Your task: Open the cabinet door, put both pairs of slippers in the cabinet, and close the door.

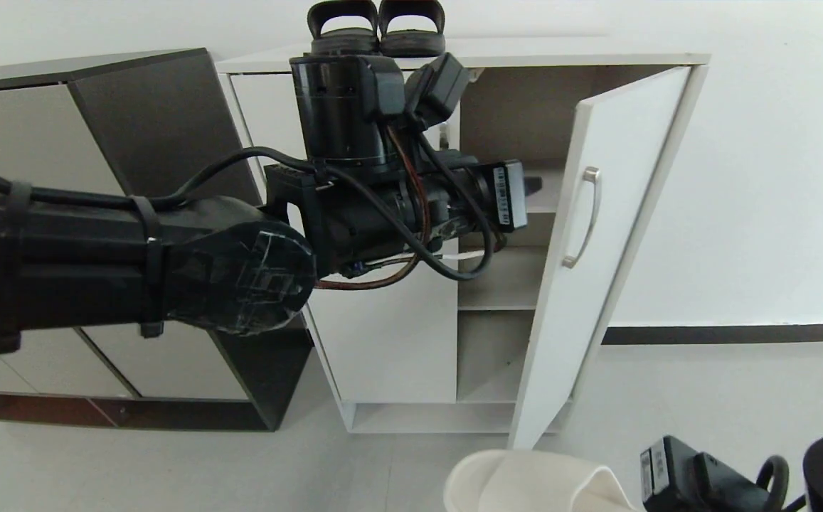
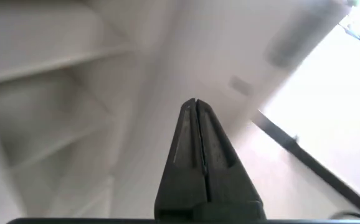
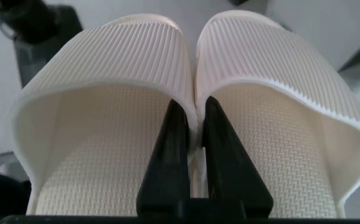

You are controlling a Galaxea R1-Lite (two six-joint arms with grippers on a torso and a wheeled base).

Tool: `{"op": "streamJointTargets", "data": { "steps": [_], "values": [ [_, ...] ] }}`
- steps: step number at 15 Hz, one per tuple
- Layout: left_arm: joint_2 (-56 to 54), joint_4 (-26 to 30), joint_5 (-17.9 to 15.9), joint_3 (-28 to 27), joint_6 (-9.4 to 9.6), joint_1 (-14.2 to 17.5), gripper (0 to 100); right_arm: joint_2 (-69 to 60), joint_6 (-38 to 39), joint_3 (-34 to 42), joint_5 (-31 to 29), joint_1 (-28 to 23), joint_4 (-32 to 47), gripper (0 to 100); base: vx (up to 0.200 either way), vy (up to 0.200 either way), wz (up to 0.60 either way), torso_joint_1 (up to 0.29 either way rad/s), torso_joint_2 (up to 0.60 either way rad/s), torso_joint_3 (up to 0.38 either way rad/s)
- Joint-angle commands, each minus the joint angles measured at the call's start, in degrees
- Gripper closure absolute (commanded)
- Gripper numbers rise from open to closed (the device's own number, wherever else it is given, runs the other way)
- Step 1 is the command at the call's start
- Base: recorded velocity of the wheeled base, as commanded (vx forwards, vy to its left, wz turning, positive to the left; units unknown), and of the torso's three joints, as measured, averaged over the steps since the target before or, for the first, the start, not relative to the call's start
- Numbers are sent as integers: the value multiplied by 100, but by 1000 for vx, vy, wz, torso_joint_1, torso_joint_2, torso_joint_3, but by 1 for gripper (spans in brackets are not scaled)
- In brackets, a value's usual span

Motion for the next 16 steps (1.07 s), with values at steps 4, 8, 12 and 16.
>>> {"op": "streamJointTargets", "data": {
  "steps": [4,8,12,16],
  "values": [
    [-117,-29,-27,115,139,-394,100,-143,17,125,-23,354,-23,100,-200,0,0,2,1,4],
    [-293,-486,-1,502,165,-210,100,745,263,-693,-761,-288,-32,100,-50,0,0,-1,3,1],
    [-2402,718,1766,1776,218,371,100,2283,1318,-2407,-3248,-587,-32,100,0,0,0,0,0,0],
    [-4195,1430,3067,3130,394,933,100,3496,1300,-4217,-3776,-1237,21,100,0,0,0,0,0,0]
  ]
}}
